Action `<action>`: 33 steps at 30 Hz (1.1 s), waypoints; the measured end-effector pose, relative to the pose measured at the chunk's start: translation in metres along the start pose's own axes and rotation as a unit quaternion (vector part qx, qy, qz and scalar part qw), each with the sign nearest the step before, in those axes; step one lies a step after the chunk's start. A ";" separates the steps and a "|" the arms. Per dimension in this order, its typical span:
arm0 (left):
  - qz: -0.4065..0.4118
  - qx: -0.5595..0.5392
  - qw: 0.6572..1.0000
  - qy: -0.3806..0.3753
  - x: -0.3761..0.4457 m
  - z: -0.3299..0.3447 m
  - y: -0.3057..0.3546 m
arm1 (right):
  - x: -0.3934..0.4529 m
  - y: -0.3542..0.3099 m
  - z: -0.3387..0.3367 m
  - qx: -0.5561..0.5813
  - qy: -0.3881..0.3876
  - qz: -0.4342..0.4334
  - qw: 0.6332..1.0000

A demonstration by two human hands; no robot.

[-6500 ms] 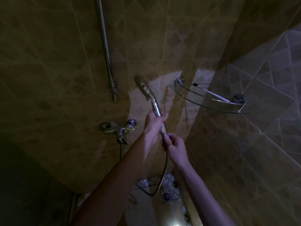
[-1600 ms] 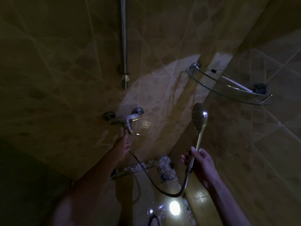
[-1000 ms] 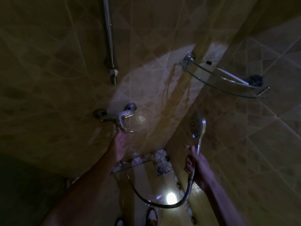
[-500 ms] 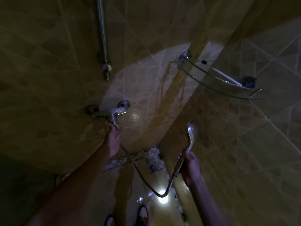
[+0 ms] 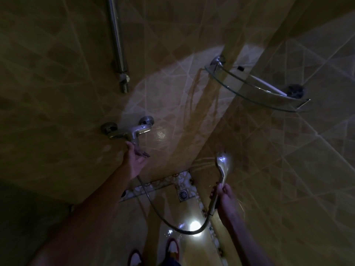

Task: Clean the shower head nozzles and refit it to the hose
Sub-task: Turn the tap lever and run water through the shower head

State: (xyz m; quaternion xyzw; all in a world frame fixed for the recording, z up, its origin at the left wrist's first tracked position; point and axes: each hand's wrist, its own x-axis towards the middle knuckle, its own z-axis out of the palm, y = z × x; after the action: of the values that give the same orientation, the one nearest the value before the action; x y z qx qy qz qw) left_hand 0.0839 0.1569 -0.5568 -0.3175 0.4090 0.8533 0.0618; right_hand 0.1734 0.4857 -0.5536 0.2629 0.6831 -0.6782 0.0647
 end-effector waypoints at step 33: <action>-0.032 -0.022 0.998 0.053 -0.012 0.007 0.015 | 0.013 0.007 -0.011 -0.050 0.009 -0.034 0.998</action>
State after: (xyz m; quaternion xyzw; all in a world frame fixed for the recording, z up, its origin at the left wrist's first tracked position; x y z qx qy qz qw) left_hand 0.0843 0.1540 -0.5368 -0.3765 0.3825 0.8416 0.0609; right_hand 0.1686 0.4997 -0.5648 0.2422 0.7251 -0.6428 0.0484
